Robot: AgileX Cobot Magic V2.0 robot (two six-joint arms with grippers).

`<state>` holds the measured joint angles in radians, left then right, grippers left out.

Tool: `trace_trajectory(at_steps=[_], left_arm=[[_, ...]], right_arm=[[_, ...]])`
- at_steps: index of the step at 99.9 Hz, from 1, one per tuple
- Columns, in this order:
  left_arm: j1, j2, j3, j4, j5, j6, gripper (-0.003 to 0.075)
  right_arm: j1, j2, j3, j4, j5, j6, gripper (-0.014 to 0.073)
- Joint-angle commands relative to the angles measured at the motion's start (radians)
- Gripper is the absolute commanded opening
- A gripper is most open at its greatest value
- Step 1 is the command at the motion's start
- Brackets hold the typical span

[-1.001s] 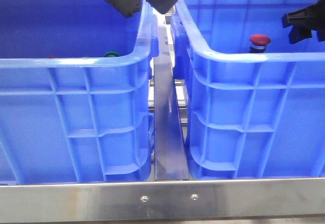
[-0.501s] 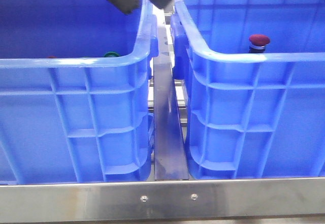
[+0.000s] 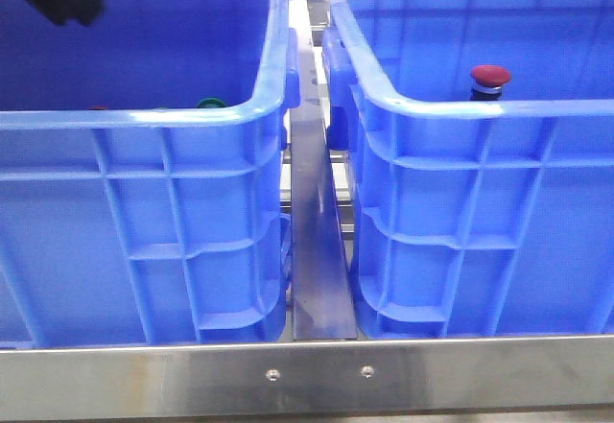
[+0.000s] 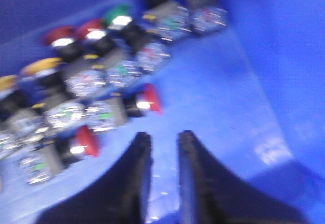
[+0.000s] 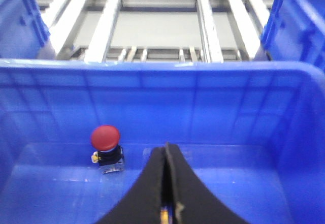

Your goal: Pick red and yellow buttons and place in box

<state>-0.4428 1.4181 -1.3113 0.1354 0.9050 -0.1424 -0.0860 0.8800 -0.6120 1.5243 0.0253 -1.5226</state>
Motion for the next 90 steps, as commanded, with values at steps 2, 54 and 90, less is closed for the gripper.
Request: trace_trajectory(at_steps=[2, 54, 90], left_arm=[[0.047, -0.070, -0.014, 0.013, -0.043, -0.020, -0.0022], [0.284, -0.440, 0.340, 0.015, -0.270, -0.047, -0.0020], [0.286, -0.856, 0.624, 0.010, -0.451, -0.047, -0.0020]], right_arm=[[-0.006, -0.091, 0.016, 0.010, 0.011, -0.007, -0.0068], [-0.006, -0.290, 0.077, 0.051, 0.026, -0.007, -0.0068], [-0.006, -0.307, 0.112, 0.092, 0.153, -0.007, -0.0068]])
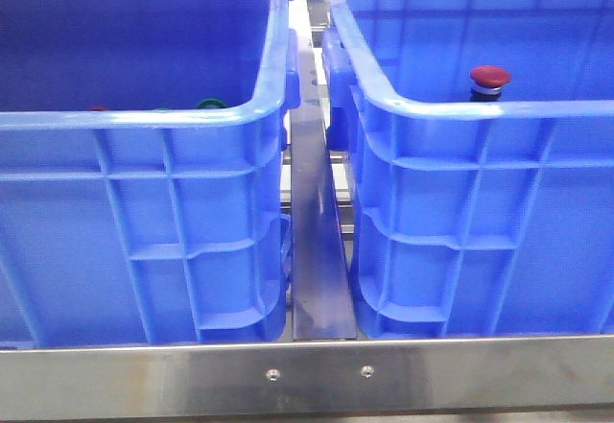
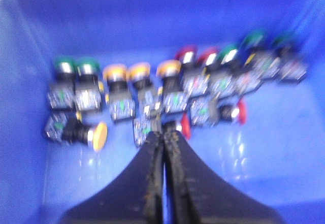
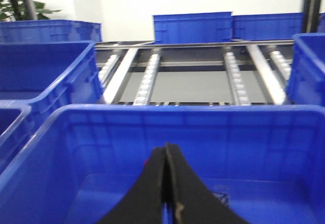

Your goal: Pick red and yellow buttons and place in box

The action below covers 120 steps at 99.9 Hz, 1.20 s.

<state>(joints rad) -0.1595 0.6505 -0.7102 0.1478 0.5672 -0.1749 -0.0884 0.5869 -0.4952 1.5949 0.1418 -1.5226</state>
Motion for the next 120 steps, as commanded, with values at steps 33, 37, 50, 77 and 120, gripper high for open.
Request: trace_trajectory(at_steps=[33, 37, 50, 77, 120], left_arm=[[0.003, -0.441, 0.222, -0.013, -0.136, -0.014, -0.0020], [0.003, -0.481, 0.242, -0.020, -0.136, -0.014, -0.0020], [0.003, -0.590, 0.287, -0.025, -0.138, -0.014, -0.0020], [0.003, -0.680, 0.318, -0.025, -0.138, -0.014, -0.0020], [0.003, -0.680, 0.318, -0.025, -0.138, -0.014, -0.0020]], right_arm=[[-0.004, -0.212, 0.135, 0.021, 0.032, -0.007, -0.0068], [-0.004, -0.249, 0.155, 0.021, 0.032, -0.007, -0.0068], [-0.004, -0.374, 0.210, 0.021, 0.036, -0.007, -0.0068], [-0.004, -0.503, 0.240, 0.022, 0.029, -0.007, -0.0068], [-0.004, -0.503, 0.240, 0.022, 0.029, -0.007, -0.0068]])
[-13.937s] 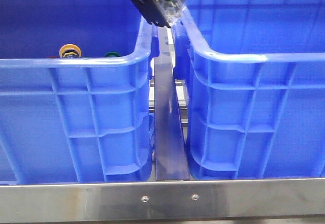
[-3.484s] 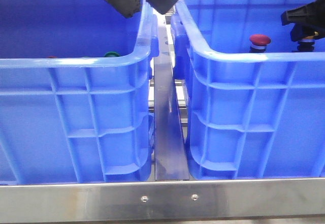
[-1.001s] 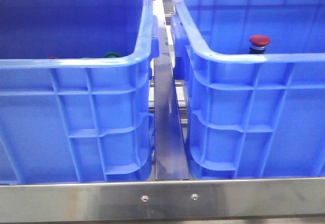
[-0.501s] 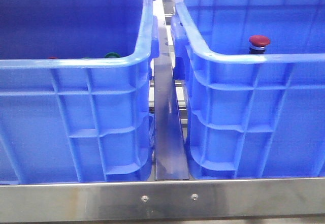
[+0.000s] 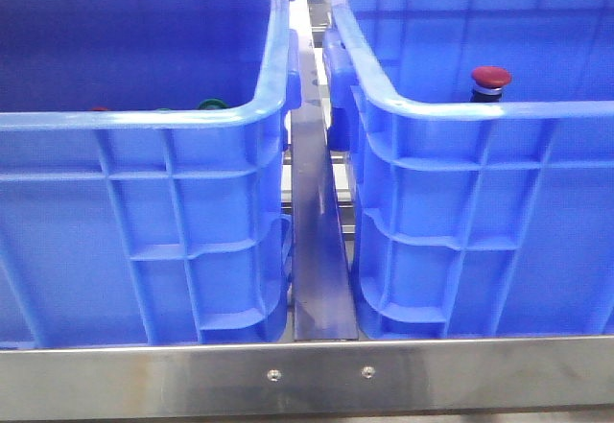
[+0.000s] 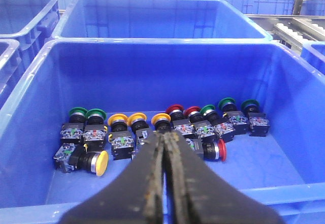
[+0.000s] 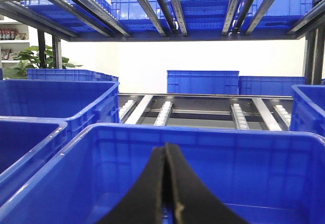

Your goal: Pick red and yellow buttons and place in box

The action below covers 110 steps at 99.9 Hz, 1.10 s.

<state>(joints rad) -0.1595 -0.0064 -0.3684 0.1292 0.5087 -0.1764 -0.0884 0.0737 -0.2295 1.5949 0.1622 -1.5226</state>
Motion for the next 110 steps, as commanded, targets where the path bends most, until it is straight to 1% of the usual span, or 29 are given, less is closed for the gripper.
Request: trace_trajectory(at_steps=[1, 49, 63, 68, 74, 75, 82, 92, 97, 105, 110], left_arm=[[0.003, -0.023, -0.024, -0.007, -0.080, -0.013, -0.0020], [0.003, -0.023, -0.022, -0.007, -0.080, -0.013, -0.0020], [0.005, -0.023, 0.024, -0.007, -0.106, -0.013, -0.0020], [0.015, -0.023, 0.052, -0.008, -0.144, -0.013, -0.0020], [0.042, -0.023, 0.095, -0.014, -0.219, -0.013, -0.0020], [0.049, -0.023, 0.106, -0.016, -0.251, -0.013, -0.0020], [0.083, -0.023, 0.163, -0.030, -0.327, 0.011, -0.0020], [0.137, -0.023, 0.238, -0.158, -0.410, 0.162, -0.0020], [0.165, -0.023, 0.281, -0.187, -0.462, 0.230, -0.0020], [0.195, -0.029, 0.335, -0.206, -0.509, 0.251, -0.0020], [0.206, -0.030, 0.386, -0.233, -0.564, 0.251, -0.0020]], right_arm=[[-0.004, 0.010, -0.026, 0.022, 0.008, -0.007, -0.0068], [-0.004, 0.011, -0.026, 0.022, 0.007, -0.007, -0.0068], [-0.004, 0.011, -0.026, 0.022, 0.007, -0.007, -0.0068], [-0.004, 0.011, -0.026, 0.022, 0.007, -0.007, -0.0068], [-0.004, 0.011, -0.026, 0.022, 0.006, -0.007, -0.0068], [-0.004, 0.011, -0.026, 0.022, 0.006, -0.007, -0.0068], [-0.004, 0.011, -0.026, 0.022, 0.006, -0.007, -0.0068], [-0.004, 0.011, -0.026, 0.022, 0.005, -0.007, -0.0068], [-0.004, 0.011, -0.026, 0.022, 0.005, -0.007, -0.0068], [-0.004, 0.011, -0.026, 0.022, 0.005, -0.007, -0.0068], [-0.004, 0.011, -0.026, 0.022, 0.005, -0.007, -0.0068]])
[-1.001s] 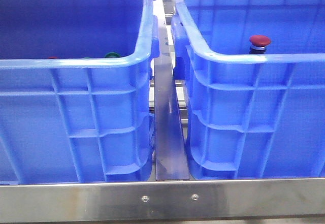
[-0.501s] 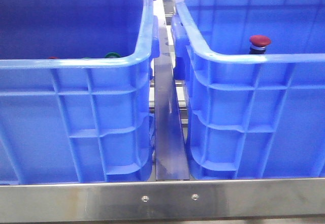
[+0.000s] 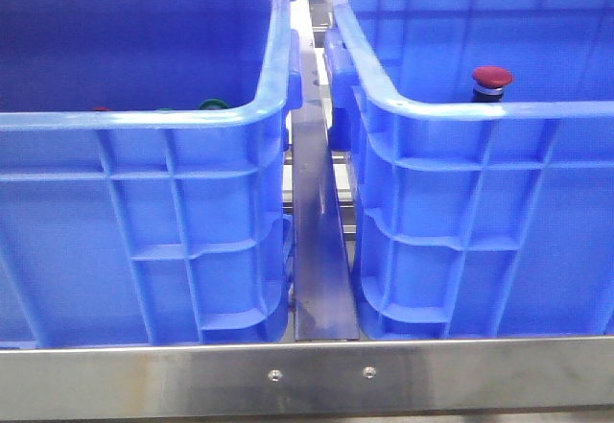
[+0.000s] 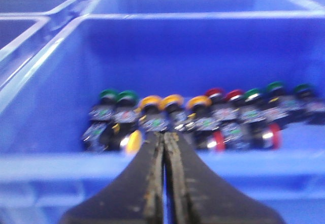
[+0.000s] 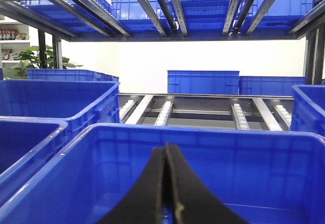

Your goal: Pick red and yellow buttons and place in box

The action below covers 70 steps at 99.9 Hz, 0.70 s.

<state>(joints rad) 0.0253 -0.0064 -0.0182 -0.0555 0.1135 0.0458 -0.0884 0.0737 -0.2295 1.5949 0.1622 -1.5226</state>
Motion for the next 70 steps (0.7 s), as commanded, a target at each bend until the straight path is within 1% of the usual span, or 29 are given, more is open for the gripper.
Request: trace_trajectory(at_steps=[1, 3, 5, 13, 70], left_arm=[[0.024, -0.030, 0.041, -0.051, -0.179, 0.029, -0.0020], [0.027, -0.030, 0.040, -0.053, -0.169, 0.029, -0.0020], [0.031, -0.030, 0.036, -0.053, -0.125, 0.029, -0.0020], [0.042, -0.030, 0.038, -0.050, -0.108, 0.029, -0.0020], [0.043, -0.030, 0.038, -0.046, -0.106, 0.029, -0.0020]], right_arm=[[-0.004, 0.011, -0.026, 0.022, 0.005, -0.007, -0.0068], [-0.004, 0.011, -0.026, 0.022, 0.005, -0.007, -0.0068], [-0.004, 0.011, -0.026, 0.022, 0.005, -0.007, -0.0068], [-0.004, 0.011, -0.026, 0.022, 0.007, -0.007, -0.0068], [-0.004, 0.011, -0.026, 0.022, 0.006, -0.007, -0.0068]])
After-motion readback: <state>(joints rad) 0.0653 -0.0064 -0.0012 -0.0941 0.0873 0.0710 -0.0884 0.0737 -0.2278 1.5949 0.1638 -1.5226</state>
